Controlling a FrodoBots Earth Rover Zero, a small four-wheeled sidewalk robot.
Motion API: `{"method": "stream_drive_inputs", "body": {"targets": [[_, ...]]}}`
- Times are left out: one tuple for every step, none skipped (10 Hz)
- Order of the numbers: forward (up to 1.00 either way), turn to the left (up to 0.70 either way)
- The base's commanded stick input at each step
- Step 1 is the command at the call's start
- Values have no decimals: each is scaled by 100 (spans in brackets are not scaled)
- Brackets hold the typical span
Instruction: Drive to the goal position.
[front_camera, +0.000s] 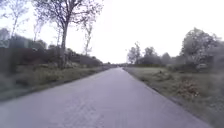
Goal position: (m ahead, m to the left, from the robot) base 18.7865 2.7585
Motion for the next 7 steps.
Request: {"method": "stream_drive_inputs", "body": {"targets": [[100,0],[100,-40],[100,-40],[100,-40],[100,-40],[100,0],[100,0]]}}
